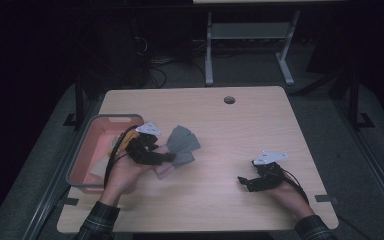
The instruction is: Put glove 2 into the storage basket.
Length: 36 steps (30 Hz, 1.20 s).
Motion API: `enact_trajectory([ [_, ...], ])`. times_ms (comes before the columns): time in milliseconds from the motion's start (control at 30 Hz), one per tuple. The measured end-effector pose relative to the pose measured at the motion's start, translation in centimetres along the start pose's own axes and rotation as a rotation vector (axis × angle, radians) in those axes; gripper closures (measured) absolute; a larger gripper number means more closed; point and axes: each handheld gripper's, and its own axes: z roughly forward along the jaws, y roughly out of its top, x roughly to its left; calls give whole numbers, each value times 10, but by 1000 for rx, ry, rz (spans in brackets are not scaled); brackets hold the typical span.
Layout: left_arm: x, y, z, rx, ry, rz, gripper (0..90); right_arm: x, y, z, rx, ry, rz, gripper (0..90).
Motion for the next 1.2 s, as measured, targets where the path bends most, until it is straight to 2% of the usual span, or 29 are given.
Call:
enact_trajectory([
  [267, 32, -14, -44, -61, 98, -94, 650, 0, 0, 0, 0, 0, 0, 163],
  [467, 52, -28, -65, -87, 167, -157, 649, 0, 0, 0, 0, -1, -2, 163],
  [667, 73, -46, -82, -83, 230, -221, 649, 0, 0, 0, 1, 0, 0, 163],
  [933, 93, -63, -81, -39, 293, -283, 646, 0, 0, 0, 0, -1, 1, 163],
  [1200, 112, -81, -64, 24, 281, -342, 635, 0, 0, 0, 0, -1, 1, 163],
])
